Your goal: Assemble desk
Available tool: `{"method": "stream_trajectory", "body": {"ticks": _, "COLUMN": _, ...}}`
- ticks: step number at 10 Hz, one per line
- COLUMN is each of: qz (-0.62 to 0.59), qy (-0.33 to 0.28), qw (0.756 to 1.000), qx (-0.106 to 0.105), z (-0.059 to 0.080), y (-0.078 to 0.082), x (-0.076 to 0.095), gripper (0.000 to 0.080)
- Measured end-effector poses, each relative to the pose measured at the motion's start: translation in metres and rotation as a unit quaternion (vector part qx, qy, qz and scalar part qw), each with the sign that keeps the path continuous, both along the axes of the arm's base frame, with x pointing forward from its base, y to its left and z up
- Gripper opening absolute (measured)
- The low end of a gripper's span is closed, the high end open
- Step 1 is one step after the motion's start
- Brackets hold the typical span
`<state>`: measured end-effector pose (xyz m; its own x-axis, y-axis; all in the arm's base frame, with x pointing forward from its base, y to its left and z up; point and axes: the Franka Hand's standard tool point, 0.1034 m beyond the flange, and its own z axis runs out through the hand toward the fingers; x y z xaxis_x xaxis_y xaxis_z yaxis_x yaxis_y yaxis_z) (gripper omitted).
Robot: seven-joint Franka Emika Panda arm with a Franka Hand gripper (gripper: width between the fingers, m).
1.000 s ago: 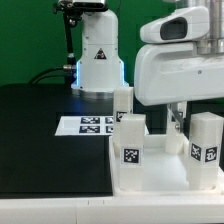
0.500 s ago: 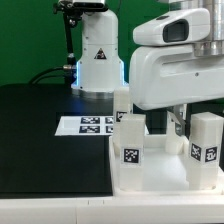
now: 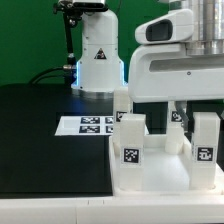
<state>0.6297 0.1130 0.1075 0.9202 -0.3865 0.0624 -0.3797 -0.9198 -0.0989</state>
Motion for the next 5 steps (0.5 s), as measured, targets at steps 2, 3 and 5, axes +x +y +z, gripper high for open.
{"method": "stream_trajectory", "body": {"ticks": 2, "qz": -0.172, "qy": 0.008, "qw": 0.985, "qx": 0.024, "z": 0.001, "y": -0.0033, "x": 0.0053, "gripper": 0.0285}}
{"method": "stream_trajectory", "body": {"ticks": 3, "qz": -0.177, "qy": 0.009, "qw": 0.984, "qx": 0.025, "z": 0.0008, "y": -0.0019, "x": 0.0048, "gripper": 0.0285}}
{"method": "stream_trajectory", "body": {"ticks": 5, "qz": -0.232, "qy": 0.014, "qw": 0.972, "qx": 0.032, "z": 0.0006, "y": -0.0021, "x": 0.0048, "gripper": 0.0285}}
